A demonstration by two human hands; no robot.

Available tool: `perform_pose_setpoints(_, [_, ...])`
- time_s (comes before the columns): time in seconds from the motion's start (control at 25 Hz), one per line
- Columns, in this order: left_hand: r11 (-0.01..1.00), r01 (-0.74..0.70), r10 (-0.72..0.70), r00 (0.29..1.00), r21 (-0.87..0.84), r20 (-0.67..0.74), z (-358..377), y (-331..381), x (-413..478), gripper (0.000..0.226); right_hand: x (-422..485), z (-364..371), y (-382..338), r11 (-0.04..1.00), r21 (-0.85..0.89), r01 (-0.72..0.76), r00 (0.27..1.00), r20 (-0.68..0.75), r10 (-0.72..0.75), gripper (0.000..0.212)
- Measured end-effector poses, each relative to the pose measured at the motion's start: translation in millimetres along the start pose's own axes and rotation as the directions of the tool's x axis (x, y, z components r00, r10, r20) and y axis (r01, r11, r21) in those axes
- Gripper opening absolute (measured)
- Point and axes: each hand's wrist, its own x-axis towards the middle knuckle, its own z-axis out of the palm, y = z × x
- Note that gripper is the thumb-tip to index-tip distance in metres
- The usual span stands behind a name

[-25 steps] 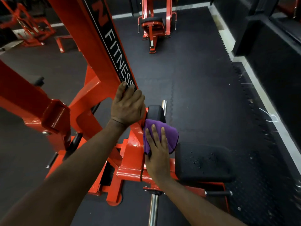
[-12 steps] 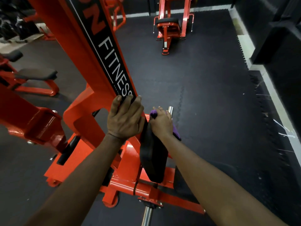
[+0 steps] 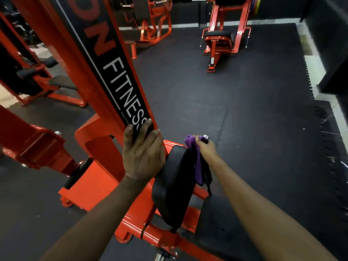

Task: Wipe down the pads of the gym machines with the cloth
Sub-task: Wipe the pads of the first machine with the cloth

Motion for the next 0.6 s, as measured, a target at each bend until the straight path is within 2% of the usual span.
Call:
perform_pose_setpoints(0.04, [1.0, 0.025, -0.025, 1.0, -0.003, 0.013, 8.7, 7.4, 0.6, 0.022, 3.3, -2.5, -4.5, 0.995, 0.043, 0.091, 0.99, 0.102, -0.095, 0.026])
perform_pose_setpoints(0.12, [0.991, 0.132, -0.125, 0.979, -0.031, 0.159, 18.0, 31.3, 2.0, 0.026, -1.3, -0.8, -9.1, 0.974, 0.108, 0.201, 0.907, 0.356, -0.226, 0.029])
perform_pose_setpoints(0.16, [0.985, 0.166, -0.151, 0.959, -0.047, 0.238, 23.2, 44.2, 4.8, 0.03, -2.9, 3.9, -8.8, 0.974, 0.096, 0.204, 0.868, 0.443, -0.225, 0.026])
perform_pose_setpoints(0.2, [0.978, 0.195, -0.167, 0.939, -0.067, 0.302, 32.0, 50.3, 4.4, 0.035, -3.1, 7.3, -2.7, 0.981, 0.08, 0.176, 0.861, 0.472, -0.192, 0.021])
perform_pose_setpoints(0.28, [0.97, 0.228, -0.176, 0.893, -0.079, 0.413, 48.0, 55.8, 1.1, 0.041, 4.6, 9.2, 23.5, 0.991, 0.105, 0.081, 0.907, 0.404, -0.117, 0.02])
perform_pose_setpoints(0.36, [0.972, 0.227, -0.174, 0.876, -0.066, 0.449, 61.4, 55.7, -3.0, 0.048, 14.1, 3.4, 50.3, 0.989, 0.116, -0.091, 0.957, 0.286, 0.055, 0.026])
perform_pose_setpoints(0.44, [0.982, 0.187, -0.153, 0.859, -0.022, 0.489, 67.8, 56.0, -5.5, 0.053, 20.3, -3.8, 60.4, 0.983, 0.033, -0.18, 0.959, 0.231, 0.167, 0.024])
perform_pose_setpoints(0.52, [0.989, 0.143, -0.132, 0.826, 0.023, 0.548, 75.7, 54.5, -9.0, 0.053, 26.0, -2.2, 52.8, 0.993, 0.007, -0.12, 0.956, 0.269, 0.114, 0.018])
perform_pose_setpoints(0.6, [0.991, 0.12, -0.128, 0.783, 0.055, 0.609, 83.6, 54.7, -13.4, 0.048, 32.0, 3.9, 48.2, 0.996, 0.063, -0.061, 0.947, 0.32, 0.038, 0.021])
